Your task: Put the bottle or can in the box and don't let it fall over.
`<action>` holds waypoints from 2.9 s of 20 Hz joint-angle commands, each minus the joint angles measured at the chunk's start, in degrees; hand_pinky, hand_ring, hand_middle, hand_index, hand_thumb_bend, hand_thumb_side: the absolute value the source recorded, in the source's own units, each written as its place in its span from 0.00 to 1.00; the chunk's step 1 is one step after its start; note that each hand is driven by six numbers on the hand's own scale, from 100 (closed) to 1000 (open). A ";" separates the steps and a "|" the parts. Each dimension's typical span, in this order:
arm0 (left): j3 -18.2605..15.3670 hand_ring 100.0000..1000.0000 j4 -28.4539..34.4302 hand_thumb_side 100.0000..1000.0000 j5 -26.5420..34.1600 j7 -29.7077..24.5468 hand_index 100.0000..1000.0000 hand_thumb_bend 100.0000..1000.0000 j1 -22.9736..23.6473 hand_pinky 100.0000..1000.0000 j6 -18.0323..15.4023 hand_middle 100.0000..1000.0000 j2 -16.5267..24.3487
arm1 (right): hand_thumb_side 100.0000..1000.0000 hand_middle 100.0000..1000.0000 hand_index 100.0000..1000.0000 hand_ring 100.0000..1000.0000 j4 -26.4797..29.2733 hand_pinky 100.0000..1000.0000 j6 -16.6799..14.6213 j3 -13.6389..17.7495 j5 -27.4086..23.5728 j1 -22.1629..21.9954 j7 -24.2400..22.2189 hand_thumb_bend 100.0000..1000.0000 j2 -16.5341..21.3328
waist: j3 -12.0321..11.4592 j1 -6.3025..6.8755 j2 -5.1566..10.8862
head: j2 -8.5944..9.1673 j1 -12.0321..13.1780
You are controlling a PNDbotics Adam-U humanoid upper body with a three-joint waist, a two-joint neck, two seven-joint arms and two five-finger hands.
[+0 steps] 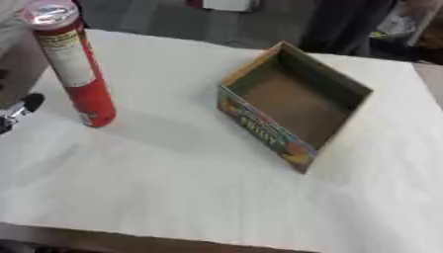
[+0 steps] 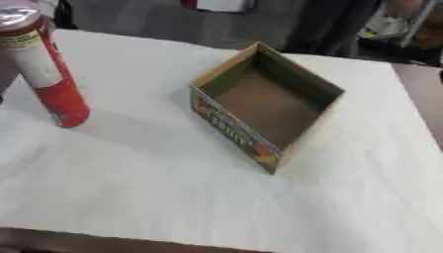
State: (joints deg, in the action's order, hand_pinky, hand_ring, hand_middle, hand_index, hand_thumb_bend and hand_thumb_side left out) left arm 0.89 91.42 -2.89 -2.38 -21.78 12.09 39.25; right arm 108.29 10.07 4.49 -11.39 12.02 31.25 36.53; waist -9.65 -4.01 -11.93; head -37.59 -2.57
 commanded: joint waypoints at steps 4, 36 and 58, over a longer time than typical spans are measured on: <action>0.93 0.88 -0.98 0.48 0.50 -1.80 0.86 0.55 -3.17 0.94 -0.13 0.86 0.53 | 0.66 0.80 0.93 0.79 0.96 0.77 -0.25 0.17 -0.37 0.37 -0.24 0.00 1.07 | 0.23 0.48 1.11 | 0.74 0.12; 3.55 0.92 -11.53 0.54 -2.70 -5.65 0.87 0.61 -13.10 0.97 -4.68 0.91 -3.55 | 0.69 0.80 0.93 0.79 0.58 0.77 0.07 -0.48 -1.07 1.35 -0.35 0.00 0.29 | 0.59 -0.11 0.45 | 1.81 1.84; 3.11 0.94 -16.72 0.54 -9.54 1.81 0.92 0.69 -16.13 1.00 -2.43 0.90 -5.71 | 0.72 0.79 0.93 0.78 -0.07 0.77 -0.30 -0.44 -1.86 1.33 -0.46 0.00 -0.28 | 0.77 -0.43 -0.05 | 2.54 2.19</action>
State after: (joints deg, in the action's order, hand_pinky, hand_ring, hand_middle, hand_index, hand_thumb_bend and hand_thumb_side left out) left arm 4.71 74.48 -12.23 -1.08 -36.73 9.69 32.65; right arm 107.95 10.03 3.50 -12.95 12.65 30.81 35.12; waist -8.93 -4.71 -12.69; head -35.80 -0.55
